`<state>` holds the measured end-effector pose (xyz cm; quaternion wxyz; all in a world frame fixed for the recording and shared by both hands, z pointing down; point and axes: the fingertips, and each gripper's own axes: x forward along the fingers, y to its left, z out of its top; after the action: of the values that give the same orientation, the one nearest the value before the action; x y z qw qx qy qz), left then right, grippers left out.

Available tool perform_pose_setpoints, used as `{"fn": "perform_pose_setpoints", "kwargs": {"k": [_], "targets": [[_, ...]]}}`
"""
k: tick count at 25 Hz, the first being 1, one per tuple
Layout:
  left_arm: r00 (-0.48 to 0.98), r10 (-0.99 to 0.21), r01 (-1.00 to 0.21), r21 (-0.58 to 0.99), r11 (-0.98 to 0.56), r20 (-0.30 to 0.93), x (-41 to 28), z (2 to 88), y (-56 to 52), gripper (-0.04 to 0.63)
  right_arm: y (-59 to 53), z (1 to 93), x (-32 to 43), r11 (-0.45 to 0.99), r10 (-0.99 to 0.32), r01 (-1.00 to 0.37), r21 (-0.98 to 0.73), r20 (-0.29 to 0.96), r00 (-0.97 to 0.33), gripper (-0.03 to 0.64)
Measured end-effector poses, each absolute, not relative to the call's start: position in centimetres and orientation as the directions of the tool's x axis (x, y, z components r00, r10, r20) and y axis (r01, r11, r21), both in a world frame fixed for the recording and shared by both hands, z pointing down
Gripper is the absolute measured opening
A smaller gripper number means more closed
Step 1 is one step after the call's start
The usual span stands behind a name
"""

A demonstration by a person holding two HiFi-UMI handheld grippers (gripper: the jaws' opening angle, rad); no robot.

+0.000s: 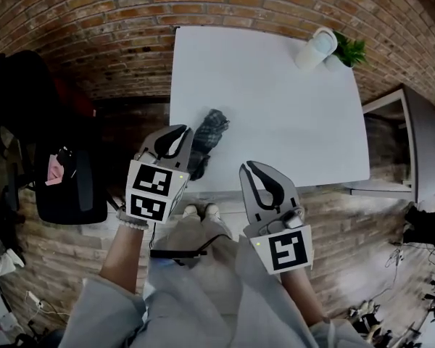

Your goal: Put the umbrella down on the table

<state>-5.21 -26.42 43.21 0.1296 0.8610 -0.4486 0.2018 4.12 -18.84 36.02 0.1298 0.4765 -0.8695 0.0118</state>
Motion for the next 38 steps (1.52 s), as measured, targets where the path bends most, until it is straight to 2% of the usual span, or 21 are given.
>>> {"fn": "perform_pose_setpoints", "kwargs": {"k": [6,13,22,38], "targets": [[0.509,-0.781,-0.831,-0.032,-0.556,0.362,-6.6,37.3,-24.7,0.04,-18.9,33.5,3.4,0.554,-0.827,-0.825,0.112,0.185,-0.531,0.055],[0.517,-0.822,-0.853,0.064,-0.518,0.238,-8.5,31.5,-23.1,0.031,-18.8,30.4,3.0,0.558,-0.83,-0.818,0.139,0.123,-0.544,0.055],[0.507,-0.849,-0.862,0.059,-0.504,0.149,-10.3,27.3,-20.5,0.028,-18.4,28.1,2.6,0.556,-0.831,-0.816,0.159,0.076,-0.552,0.055],[0.541,-0.825,-0.84,0.07,-0.537,0.16,-9.7,27.8,-19.1,0.028,-18.3,27.9,1.3,0.582,-0.812,-0.795,0.174,0.074,-0.578,0.055]]}}
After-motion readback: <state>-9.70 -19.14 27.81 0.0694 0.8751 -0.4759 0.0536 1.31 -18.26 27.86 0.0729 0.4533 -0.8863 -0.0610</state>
